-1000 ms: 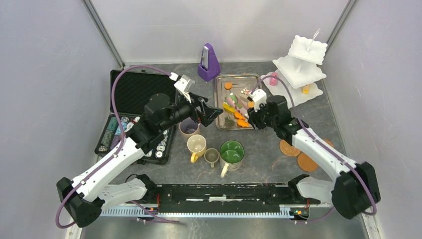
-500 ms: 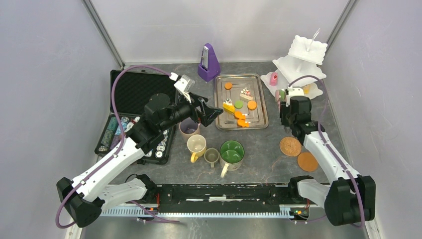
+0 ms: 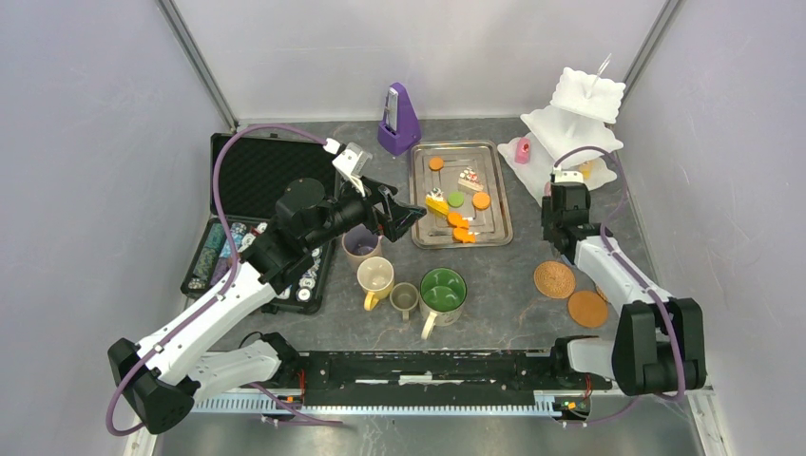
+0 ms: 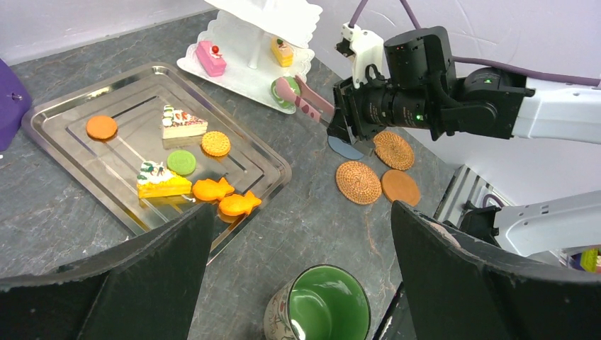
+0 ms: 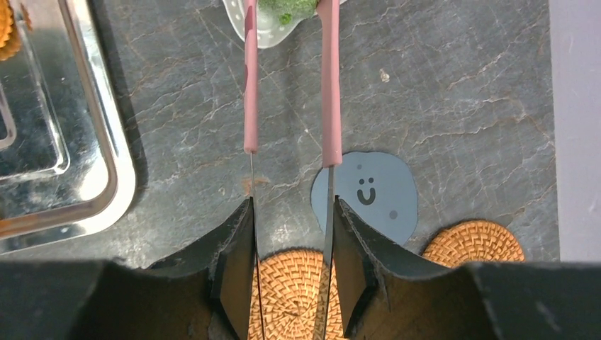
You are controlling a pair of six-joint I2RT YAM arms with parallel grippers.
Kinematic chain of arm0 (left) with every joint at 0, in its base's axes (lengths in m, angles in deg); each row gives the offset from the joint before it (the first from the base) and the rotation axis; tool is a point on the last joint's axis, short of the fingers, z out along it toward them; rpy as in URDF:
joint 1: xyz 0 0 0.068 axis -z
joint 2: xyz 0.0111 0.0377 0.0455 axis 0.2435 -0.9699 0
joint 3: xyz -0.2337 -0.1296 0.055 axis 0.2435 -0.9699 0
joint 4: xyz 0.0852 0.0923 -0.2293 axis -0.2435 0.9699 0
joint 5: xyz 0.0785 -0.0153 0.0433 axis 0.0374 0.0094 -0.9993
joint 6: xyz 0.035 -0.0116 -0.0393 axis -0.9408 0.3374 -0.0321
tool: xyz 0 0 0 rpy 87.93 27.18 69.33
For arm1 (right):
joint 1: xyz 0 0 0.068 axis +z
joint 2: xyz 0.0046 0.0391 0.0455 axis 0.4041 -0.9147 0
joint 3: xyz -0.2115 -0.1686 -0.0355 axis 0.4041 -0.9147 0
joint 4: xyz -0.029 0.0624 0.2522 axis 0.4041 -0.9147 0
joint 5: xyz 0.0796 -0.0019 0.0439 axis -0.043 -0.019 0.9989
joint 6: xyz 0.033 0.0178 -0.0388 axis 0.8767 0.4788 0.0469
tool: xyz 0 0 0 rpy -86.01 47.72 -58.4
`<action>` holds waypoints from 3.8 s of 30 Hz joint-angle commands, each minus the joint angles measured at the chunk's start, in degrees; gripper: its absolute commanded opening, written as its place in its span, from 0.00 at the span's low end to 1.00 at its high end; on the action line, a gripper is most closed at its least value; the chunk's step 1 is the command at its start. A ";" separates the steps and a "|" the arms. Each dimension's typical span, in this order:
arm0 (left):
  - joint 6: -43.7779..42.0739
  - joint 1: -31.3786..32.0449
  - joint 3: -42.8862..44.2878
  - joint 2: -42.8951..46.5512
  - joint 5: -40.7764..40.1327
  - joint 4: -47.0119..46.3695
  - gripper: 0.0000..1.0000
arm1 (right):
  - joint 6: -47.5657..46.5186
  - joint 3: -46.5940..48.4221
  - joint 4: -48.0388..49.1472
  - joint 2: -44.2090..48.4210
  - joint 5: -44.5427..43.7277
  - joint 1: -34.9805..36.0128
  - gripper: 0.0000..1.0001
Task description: Serve the afternoon tea
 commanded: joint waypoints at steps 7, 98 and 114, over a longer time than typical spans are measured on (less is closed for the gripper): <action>-1.85 0.38 1.96 0.61 0.45 -1.30 1.00 | -2.00 5.09 7.67 -3.80 -2.13 -1.79 0.22; -1.62 0.47 1.95 -1.66 0.71 -2.40 1.00 | -20.13 21.42 4.17 -19.44 25.96 8.22 0.55; -1.43 0.47 1.87 -2.19 0.88 -2.36 1.00 | -12.68 19.97 6.00 -13.15 24.47 8.31 0.26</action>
